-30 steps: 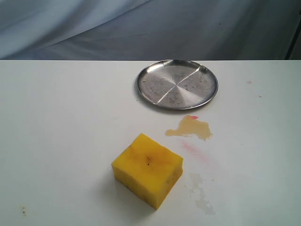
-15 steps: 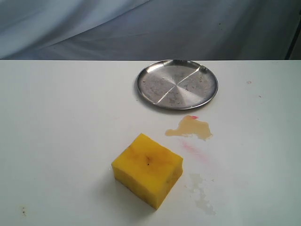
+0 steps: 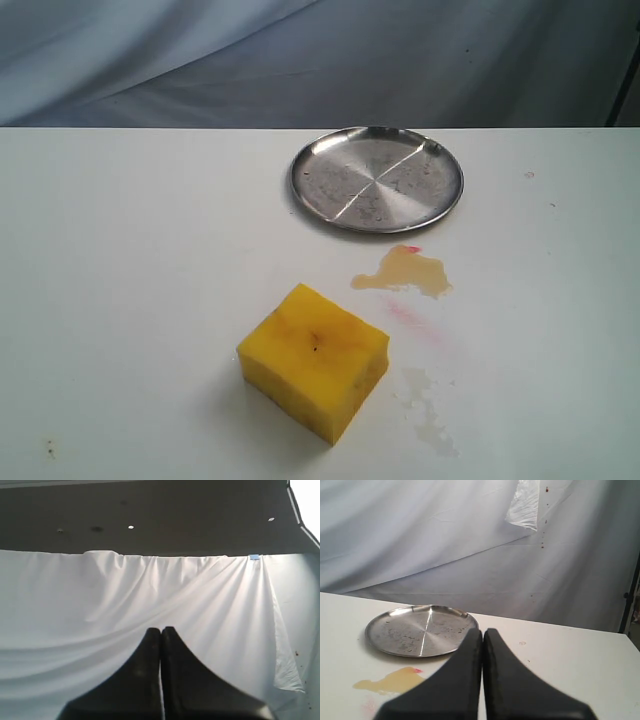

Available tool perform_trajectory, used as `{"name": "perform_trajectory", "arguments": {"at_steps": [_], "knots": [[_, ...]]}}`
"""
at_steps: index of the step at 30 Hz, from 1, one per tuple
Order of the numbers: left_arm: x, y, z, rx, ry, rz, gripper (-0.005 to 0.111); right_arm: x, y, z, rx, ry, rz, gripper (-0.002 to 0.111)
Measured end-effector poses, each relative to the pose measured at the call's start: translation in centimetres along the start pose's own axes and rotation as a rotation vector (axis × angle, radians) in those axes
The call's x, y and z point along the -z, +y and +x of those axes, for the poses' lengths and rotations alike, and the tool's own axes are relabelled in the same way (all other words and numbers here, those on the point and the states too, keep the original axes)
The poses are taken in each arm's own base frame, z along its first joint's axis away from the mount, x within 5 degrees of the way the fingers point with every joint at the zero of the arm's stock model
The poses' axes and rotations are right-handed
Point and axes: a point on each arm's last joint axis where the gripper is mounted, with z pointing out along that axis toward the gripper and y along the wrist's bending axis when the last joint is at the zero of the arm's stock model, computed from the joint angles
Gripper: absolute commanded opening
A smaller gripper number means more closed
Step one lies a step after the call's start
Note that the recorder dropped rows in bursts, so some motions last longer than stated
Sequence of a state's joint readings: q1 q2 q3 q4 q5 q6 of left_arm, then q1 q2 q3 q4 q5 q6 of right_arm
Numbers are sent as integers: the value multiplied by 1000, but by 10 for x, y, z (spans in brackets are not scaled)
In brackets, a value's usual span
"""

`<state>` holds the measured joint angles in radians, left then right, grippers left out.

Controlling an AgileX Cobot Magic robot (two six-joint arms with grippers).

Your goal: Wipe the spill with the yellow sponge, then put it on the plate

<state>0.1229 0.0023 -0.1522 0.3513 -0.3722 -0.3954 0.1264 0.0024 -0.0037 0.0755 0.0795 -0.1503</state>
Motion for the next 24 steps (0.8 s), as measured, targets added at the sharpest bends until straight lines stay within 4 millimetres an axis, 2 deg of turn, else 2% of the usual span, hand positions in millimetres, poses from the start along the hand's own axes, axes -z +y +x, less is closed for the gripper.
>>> {"name": "perform_trajectory", "arguments": {"at_steps": [4,8,12,16,19,24], "knots": [[-17,6,-32,-9,80,-67,0,0,0,0,0,0,0,0],[-43,13,-38,-7,231,-124,0,0,0,0,0,0,0,0],[-66,21,-22,-1,428,-178,0,0,0,0,0,0,0,0],[-85,27,2,-37,614,-192,0,0,0,0,0,0,0,0],[-92,25,18,-76,710,-140,0,0,0,0,0,0,0,0],[-101,10,40,-116,851,23,0,0,0,0,0,0,0,0]]}}
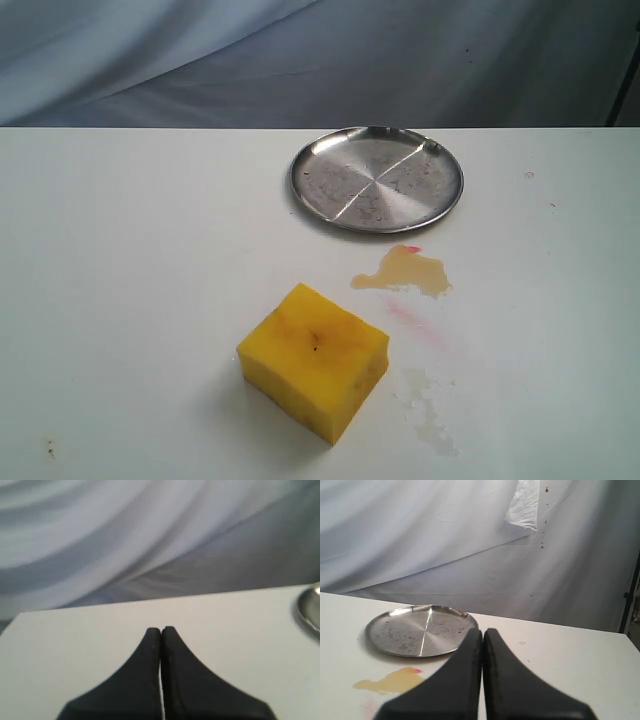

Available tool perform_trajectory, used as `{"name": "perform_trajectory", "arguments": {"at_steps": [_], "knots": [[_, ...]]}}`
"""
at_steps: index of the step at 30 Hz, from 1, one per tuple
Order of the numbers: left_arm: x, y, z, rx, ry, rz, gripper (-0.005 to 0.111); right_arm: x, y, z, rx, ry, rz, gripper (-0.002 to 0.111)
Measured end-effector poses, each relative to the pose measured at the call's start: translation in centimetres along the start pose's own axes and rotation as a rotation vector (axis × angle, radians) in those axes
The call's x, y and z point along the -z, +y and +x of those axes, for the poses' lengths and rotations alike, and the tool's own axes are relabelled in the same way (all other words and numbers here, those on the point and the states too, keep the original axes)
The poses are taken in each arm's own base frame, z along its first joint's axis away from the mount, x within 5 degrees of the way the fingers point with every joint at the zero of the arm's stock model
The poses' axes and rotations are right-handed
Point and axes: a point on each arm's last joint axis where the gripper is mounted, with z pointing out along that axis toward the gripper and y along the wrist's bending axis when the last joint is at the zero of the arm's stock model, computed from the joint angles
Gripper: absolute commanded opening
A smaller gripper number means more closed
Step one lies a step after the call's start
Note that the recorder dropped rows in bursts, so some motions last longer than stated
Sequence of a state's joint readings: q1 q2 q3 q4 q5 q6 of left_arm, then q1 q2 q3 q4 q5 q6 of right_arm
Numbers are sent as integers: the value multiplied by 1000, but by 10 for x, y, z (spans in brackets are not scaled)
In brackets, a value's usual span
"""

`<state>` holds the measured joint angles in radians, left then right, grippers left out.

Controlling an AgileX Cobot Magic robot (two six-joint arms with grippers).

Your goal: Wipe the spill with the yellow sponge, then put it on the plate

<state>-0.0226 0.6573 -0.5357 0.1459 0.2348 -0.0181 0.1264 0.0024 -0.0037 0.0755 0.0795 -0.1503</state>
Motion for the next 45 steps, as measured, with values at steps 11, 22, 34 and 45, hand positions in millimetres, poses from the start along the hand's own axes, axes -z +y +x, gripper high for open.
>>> {"name": "perform_trajectory", "arguments": {"at_steps": [11,22,34,45], "knots": [[-62,-38,-18,99,371,262,0,0,0,0,0,0,0,0],[-136,-146,-1,29,699,557,9,0,0,0,0,0,0,0],[-171,-229,42,-120,887,671,59,0,0,0,0,0,0,0],[-180,-232,76,-218,1046,656,59,0,0,0,0,0,0,0]]}}
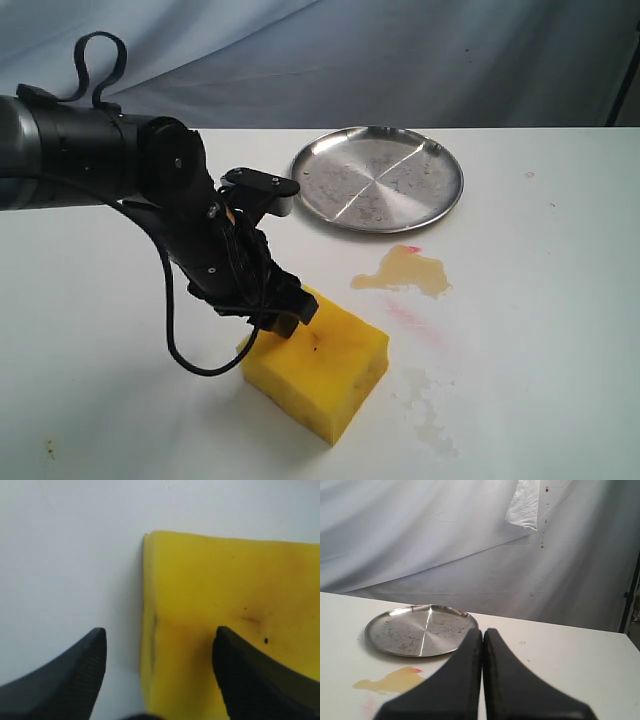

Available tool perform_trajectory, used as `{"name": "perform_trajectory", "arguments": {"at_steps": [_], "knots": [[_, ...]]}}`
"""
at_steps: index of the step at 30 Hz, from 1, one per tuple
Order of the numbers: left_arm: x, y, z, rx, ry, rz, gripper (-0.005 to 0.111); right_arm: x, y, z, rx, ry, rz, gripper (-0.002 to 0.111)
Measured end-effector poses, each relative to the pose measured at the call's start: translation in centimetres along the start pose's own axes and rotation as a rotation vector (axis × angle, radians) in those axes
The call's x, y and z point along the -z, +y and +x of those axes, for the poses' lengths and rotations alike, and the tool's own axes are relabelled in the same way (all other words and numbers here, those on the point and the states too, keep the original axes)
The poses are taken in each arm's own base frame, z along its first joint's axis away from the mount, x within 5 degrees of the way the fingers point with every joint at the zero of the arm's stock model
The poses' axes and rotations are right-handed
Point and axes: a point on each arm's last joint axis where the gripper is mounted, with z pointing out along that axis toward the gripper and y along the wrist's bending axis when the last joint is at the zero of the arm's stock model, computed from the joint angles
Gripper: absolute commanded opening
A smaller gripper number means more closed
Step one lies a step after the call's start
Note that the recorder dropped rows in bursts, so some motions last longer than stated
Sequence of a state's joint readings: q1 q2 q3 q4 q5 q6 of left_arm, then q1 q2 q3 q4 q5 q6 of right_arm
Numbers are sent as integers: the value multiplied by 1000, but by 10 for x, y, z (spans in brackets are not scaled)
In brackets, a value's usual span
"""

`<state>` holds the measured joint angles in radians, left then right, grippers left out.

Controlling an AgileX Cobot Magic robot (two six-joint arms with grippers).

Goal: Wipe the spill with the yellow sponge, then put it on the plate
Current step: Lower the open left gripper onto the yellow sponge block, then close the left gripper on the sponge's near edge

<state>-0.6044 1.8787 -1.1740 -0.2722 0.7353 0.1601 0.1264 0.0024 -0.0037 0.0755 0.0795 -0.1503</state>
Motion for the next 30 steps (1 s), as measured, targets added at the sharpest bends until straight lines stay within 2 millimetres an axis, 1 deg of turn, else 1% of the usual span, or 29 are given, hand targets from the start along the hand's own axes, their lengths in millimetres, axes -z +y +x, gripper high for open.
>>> {"name": "perform_trajectory", "arguments": {"at_steps": [7,10,12,14,15,16,20,22,26,28,30], "knots": [[-11,-3,0,-27,16,22,59,0,0,0,0,0,0,0],[-15,-9,-1,-32,10,41,54,0,0,0,0,0,0,0],[-18,-10,-1,-30,12,48,45,0,0,0,0,0,0,0],[-19,-11,-1,-22,12,55,28,0,0,0,0,0,0,0],[-19,-11,-1,-17,13,59,10,0,0,0,0,0,0,0],[-20,-13,-1,-11,13,66,0,0,0,0,0,0,0,0],[-22,-15,-2,-3,4,74,0,0,0,0,0,0,0,0],[-23,-16,-6,19,-35,81,0,0,0,0,0,0,0,0],[-19,-17,-28,119,-225,100,0,0,0,0,0,0,0,0],[-18,-18,-44,148,-278,108,0,0,0,0,0,0,0,0],[-18,-19,-55,166,-303,117,0,0,0,0,0,0,0,0]]}}
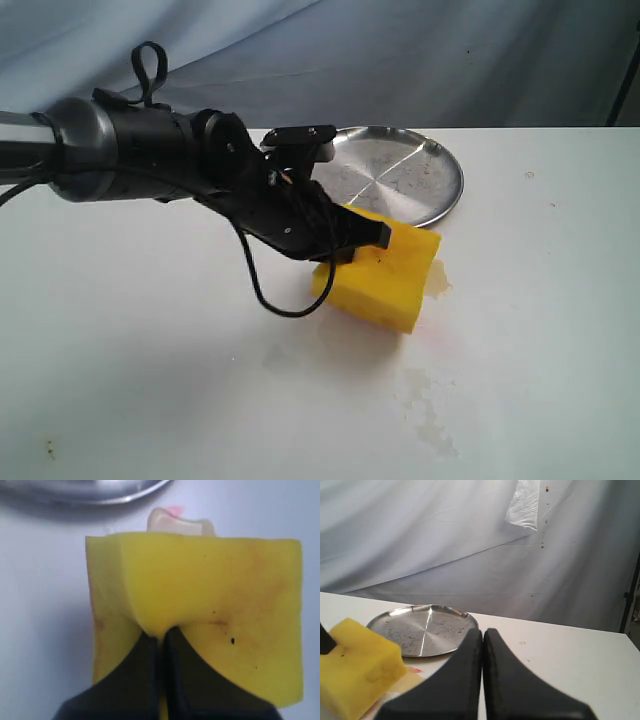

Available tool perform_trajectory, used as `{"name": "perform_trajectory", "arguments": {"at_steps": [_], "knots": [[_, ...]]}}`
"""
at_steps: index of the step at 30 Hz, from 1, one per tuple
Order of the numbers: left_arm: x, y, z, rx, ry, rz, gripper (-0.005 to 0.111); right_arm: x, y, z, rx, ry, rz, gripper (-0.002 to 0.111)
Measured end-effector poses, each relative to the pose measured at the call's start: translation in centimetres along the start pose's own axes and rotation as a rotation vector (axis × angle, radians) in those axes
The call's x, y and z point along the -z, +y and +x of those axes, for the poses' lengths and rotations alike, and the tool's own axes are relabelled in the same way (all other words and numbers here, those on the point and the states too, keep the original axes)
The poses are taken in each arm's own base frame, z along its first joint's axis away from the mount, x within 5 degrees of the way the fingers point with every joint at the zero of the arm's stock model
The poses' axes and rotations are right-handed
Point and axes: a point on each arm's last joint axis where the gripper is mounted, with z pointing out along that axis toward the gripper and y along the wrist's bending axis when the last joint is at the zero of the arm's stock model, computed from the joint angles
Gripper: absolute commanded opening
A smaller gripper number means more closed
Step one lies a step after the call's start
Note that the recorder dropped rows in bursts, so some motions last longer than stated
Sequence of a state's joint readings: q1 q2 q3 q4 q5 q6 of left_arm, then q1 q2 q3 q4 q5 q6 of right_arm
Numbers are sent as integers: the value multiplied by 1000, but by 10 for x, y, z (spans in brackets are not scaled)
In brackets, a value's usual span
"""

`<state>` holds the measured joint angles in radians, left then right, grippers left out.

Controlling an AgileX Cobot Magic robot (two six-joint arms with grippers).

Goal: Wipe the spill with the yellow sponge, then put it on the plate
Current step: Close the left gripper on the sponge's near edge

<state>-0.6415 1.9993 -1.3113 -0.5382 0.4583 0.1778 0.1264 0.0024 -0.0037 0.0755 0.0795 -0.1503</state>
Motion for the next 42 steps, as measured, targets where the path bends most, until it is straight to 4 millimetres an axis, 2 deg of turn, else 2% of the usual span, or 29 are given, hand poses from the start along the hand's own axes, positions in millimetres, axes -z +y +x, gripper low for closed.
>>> {"name": "perform_trajectory", "arguments": {"at_steps": [2,8,20,29,42], "knots": [[-8,-6,-16,27,-15,19,0,0,0,0,0,0,0,0],[-43,-21,-23,35,118,65,0,0,0,0,0,0,0,0],[-76,-30,-47,94,161,99,0,0,0,0,0,0,0,0],[-78,-27,-52,134,182,45,0,0,0,0,0,0,0,0],[-70,-2,-56,110,209,-70,0,0,0,0,0,0,0,0]]}}
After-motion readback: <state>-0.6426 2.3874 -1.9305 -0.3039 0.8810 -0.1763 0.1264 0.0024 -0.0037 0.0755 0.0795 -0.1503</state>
